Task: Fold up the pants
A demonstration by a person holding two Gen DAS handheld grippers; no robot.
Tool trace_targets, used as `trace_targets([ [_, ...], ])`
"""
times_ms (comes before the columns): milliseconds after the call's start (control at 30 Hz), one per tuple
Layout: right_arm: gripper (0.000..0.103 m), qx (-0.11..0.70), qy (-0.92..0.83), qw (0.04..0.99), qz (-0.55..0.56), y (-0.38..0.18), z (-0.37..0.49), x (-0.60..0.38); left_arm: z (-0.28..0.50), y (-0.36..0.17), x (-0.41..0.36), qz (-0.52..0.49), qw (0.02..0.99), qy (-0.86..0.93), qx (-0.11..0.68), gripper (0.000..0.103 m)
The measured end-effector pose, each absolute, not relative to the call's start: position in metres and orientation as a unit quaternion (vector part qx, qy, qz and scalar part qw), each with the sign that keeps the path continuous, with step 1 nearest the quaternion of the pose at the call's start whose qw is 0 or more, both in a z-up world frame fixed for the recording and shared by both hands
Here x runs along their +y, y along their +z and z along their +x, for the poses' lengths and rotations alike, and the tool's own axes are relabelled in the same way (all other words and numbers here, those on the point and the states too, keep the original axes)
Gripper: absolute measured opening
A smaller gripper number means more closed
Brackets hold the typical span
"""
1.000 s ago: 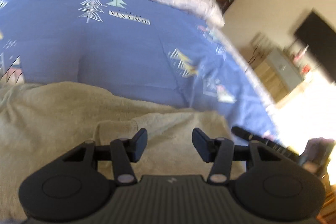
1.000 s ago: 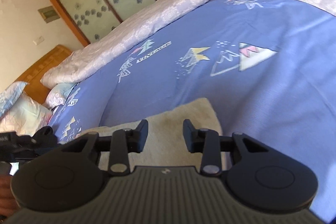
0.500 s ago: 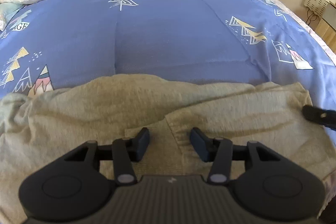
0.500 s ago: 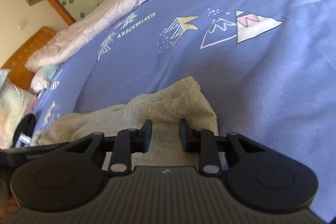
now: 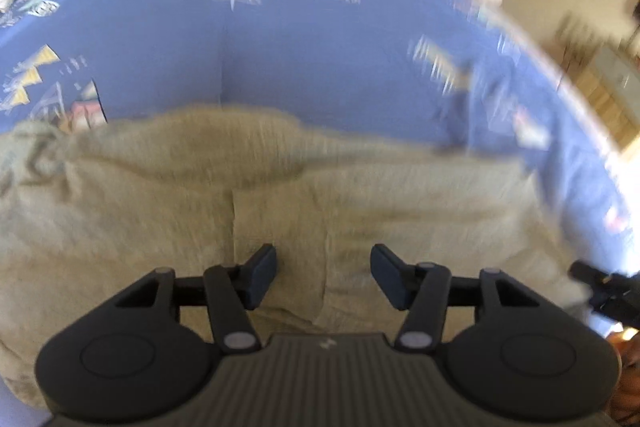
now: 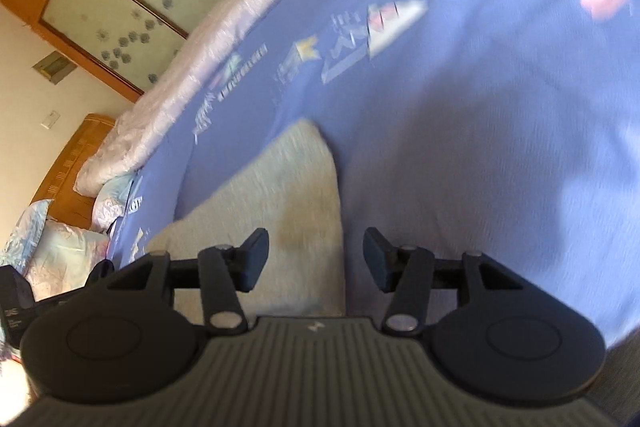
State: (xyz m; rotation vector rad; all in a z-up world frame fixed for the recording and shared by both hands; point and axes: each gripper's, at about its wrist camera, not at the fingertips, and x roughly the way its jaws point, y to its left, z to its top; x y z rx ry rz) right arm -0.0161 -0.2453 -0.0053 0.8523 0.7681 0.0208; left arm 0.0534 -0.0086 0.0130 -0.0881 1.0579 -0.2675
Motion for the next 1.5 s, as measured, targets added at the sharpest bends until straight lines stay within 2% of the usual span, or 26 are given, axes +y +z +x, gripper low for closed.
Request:
trace_targets([
  [33,0.054,0.371,0.025,0.831,0.413,-0.010,-0.013,-0.240,0.057,0.004,-0.014,-0.022,0.851,-0.122,0.510,0.055],
  [67,0.042,0.377,0.040,0.827,0.414,-0.012,-0.011,-0.234,0.056,0.006,-0.020,-0.003,0.856,-0.120,0.503,0.056],
  [100,0.018,0.387,0.043,0.829,0.401,-0.011,-0.008,-0.224,0.057,0.010,-0.024,0.006,0.853,-0.116,0.509,0.055],
  [233,0.014,0.362,0.059,0.871,0.328,0.025,-0.007,-0.192,0.054,0.048,-0.032,-0.024,0.861,-0.137,0.490,0.058],
  [267,0.014,0.349,0.072,0.883,0.305,0.037,-0.007,-0.182,0.052,0.061,-0.036,-0.036,0.864,-0.154,0.478,0.065],
  [300,0.014,0.338,0.085,0.896,0.276,0.048,-0.007,-0.168,0.051,0.072,-0.042,-0.041,0.866,-0.170,0.469,0.077],
  [367,0.014,0.325,0.104,0.915,0.216,0.063,-0.006,-0.137,0.047,0.091,-0.059,-0.040,0.871,-0.202,0.447,0.090],
  [533,0.014,0.317,0.129,0.935,0.097,0.069,-0.004,-0.080,0.049,0.099,-0.110,0.029,0.868,-0.229,0.439,0.093],
  [567,0.014,0.316,0.136,0.935,0.090,0.071,-0.003,-0.076,0.053,0.093,-0.117,0.045,0.864,-0.226,0.448,0.088],
  [600,0.014,0.315,0.142,0.935,0.088,0.072,-0.004,-0.073,0.057,0.085,-0.124,0.055,0.857,-0.225,0.461,0.073],
  [633,0.014,0.313,0.146,0.935,0.085,0.072,-0.007,-0.073,0.060,0.078,-0.128,0.059,0.849,-0.225,0.474,0.054],
  [667,0.014,0.311,0.149,0.935,0.081,0.072,-0.008,-0.072,0.064,0.070,-0.131,0.062,0.836,-0.228,0.495,0.019],
  [700,0.015,0.310,0.150,0.936,0.077,0.073,-0.008,-0.070,0.066,0.064,-0.130,0.060,0.829,-0.229,0.507,0.011],
  [767,0.022,0.309,0.152,0.936,0.078,0.073,-0.010,-0.072,0.069,0.065,-0.116,0.039,0.832,-0.227,0.504,0.011],
  [833,0.044,0.299,0.153,0.938,0.082,0.069,-0.014,-0.076,0.076,0.070,-0.097,0.007,0.834,-0.223,0.505,0.011],
  [867,0.059,0.294,0.152,0.940,0.078,0.068,-0.016,-0.077,0.080,0.073,-0.087,-0.009,0.834,-0.219,0.506,0.011],
  [900,0.067,0.293,0.149,0.942,0.071,0.066,-0.018,-0.077,0.083,0.076,-0.076,-0.022,0.834,-0.217,0.507,0.011],
  [1033,0.068,0.333,0.145,0.930,0.051,0.041,-0.010,-0.068,0.088,0.084,-0.038,-0.047,0.838,-0.205,0.503,0.011],
  [1133,0.064,0.362,0.148,0.919,0.045,0.026,0.001,-0.058,0.091,0.087,-0.008,-0.072,0.839,-0.194,0.504,0.011],
  [1167,0.049,0.369,0.148,0.917,0.045,0.022,0.003,-0.055,0.091,0.089,0.005,-0.083,0.838,-0.190,0.504,0.011],
  [1200,0.023,0.377,0.151,0.913,0.047,0.020,0.009,-0.053,0.091,0.089,0.017,-0.094,0.838,-0.185,0.505,0.011],
  [1233,0.013,0.383,0.163,0.908,0.053,0.021,0.012,-0.051,0.092,0.090,0.030,-0.103,0.838,-0.179,0.505,0.011],
  [1500,0.010,0.310,0.254,0.916,0.004,0.066,0.023,0.024,0.088,0.118,0.130,-0.123,0.871,-0.102,0.465,0.011],
])
